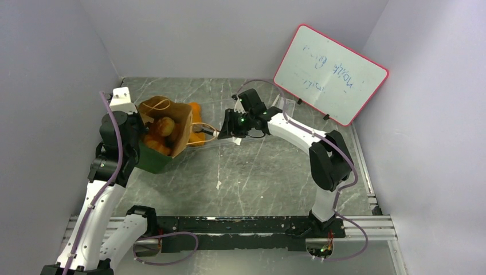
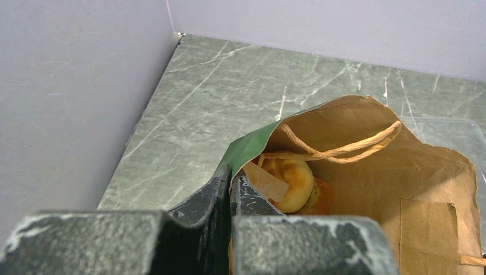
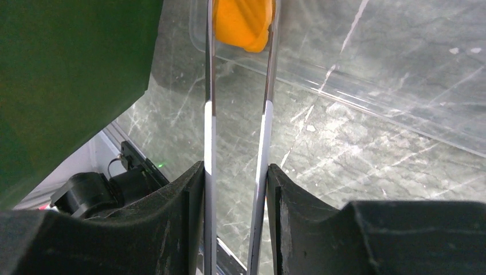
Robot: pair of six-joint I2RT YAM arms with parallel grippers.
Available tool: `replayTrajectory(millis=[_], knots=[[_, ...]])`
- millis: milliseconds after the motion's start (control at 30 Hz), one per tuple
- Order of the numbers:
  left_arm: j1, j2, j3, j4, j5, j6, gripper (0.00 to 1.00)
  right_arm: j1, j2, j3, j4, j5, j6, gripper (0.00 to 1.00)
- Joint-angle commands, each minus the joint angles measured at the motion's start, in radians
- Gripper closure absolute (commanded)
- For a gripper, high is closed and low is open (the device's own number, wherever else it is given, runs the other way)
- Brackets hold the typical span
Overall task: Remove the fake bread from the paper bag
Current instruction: Place the fake bread in the container.
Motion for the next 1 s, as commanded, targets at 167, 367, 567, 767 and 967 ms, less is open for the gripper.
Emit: replayTrajectory(millis=[167, 367, 567, 767, 967], knots=[[0.010, -0.028, 0.016, 0.062, 0.063, 0.017, 0.93, -0.029, -0.108, -0.051, 0.055, -0.032, 0.008, 0.57], [0.010, -0.029, 0.012, 0.055, 0.082, 0.027, 0.93, -0.043, -0.152, -0.080, 0.052, -0.020, 0.005, 0.57], [0.009, -0.033, 0.011, 0.038, 0.145, 0.045, 0.93, -0.089, -0.236, -0.149, 0.073, 0.023, 0.025, 0.58], [0.010, -0.045, -0.012, 0.003, 0.195, 0.056, 0.93, -0.130, -0.312, -0.163, 0.075, 0.067, 0.026, 0.58], [0.010, -0.060, -0.049, -0.020, 0.224, 0.069, 0.93, -0.136, -0.382, -0.094, 0.024, 0.100, 0.009, 0.58]])
